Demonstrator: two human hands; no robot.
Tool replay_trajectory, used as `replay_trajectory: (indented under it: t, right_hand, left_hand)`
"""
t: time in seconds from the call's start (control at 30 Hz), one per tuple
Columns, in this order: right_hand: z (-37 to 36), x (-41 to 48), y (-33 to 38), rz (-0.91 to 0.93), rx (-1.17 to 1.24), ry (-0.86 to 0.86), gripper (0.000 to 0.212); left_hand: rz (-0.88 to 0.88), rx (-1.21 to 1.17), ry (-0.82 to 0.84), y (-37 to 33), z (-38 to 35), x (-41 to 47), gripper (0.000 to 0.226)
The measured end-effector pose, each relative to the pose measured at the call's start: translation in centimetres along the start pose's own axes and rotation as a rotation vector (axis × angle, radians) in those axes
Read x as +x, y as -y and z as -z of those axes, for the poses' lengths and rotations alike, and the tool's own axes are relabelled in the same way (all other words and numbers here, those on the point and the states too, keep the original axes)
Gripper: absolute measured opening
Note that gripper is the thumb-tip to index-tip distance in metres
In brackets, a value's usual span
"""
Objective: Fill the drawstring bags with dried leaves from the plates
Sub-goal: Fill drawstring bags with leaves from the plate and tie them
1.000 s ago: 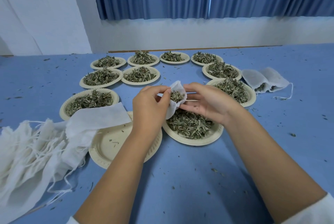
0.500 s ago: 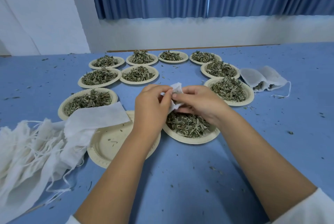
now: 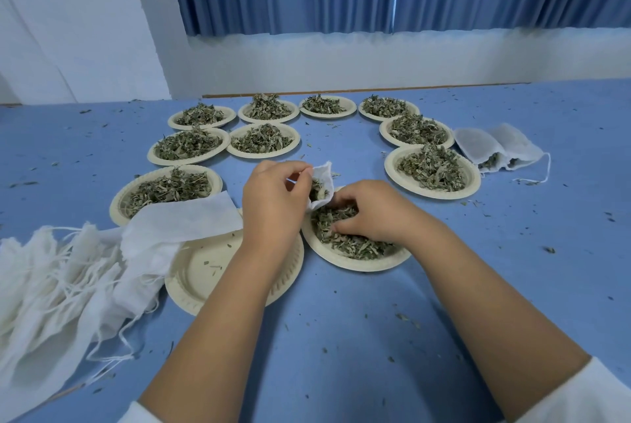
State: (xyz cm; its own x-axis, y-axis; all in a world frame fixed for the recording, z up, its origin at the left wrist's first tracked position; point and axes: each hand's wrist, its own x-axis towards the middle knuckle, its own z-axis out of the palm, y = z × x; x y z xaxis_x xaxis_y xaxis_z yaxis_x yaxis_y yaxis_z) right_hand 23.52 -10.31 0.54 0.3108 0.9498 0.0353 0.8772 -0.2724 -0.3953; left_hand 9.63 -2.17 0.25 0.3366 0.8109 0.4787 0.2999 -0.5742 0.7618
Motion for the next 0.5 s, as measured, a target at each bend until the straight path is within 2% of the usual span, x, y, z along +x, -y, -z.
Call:
replay_trajectory:
  t: [0.2,0.37,0.5]
  right_hand:
    - [0.4,0.0,-0.1,-0.009,0.090,-0.106,0.026]
    - [1.6,-0.2,-0.4,-0.051,0.382,-0.217,0.028]
    - [2.1,-0.3,-0.6,-0.081,0.469,-0.222,0.027]
  left_hand:
    - [0.002,-0.012,-0.006,0.1,-0.1,0.1,0.013]
    - [-0.001,-0.029,-0.044,0.3,-0.1,0.2,0.013]
    - [-0.012,-0.041,-0.057,0.3,-0.1,0.2,0.012]
